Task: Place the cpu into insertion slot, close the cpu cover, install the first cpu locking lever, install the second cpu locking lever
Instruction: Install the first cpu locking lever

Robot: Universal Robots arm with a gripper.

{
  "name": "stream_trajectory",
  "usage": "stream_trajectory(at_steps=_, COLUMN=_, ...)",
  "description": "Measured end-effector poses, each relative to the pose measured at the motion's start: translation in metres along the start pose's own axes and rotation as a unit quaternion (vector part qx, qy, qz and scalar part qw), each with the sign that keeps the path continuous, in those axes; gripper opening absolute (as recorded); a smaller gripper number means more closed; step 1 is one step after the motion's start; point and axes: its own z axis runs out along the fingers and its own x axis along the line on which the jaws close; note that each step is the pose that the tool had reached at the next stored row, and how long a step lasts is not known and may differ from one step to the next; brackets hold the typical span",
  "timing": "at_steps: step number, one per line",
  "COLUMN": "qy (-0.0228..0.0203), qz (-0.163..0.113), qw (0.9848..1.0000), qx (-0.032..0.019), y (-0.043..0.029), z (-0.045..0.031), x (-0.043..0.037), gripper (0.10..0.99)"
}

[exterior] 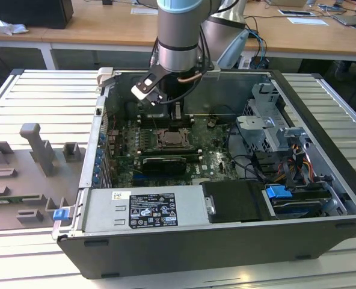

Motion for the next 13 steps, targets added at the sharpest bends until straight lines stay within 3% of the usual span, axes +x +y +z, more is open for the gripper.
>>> stream_trajectory(at_steps=3, qy=0.0, qz=0.0, qw=1.0, qx=0.0, y=0.0002, z=-0.0083, x=0.0, gripper=0.106)
stream_trajectory(at_steps=4, qy=0.0, qz=0.0, qw=1.0, qx=0.0, y=0.0004, z=-0.0171, x=0.0, gripper=0.106)
stream_trajectory(at_steps=9, qy=-0.0003, qz=0.0, qw=1.0, qx=-0.0001, y=0.0008, z=-0.0375, x=0.0, gripper=0.106)
stream_trajectory(at_steps=13, qy=-0.0004, qz=-0.031, qw=0.9995, qx=-0.0007, y=0.0008, z=-0.039, x=0.0, gripper=0.106)
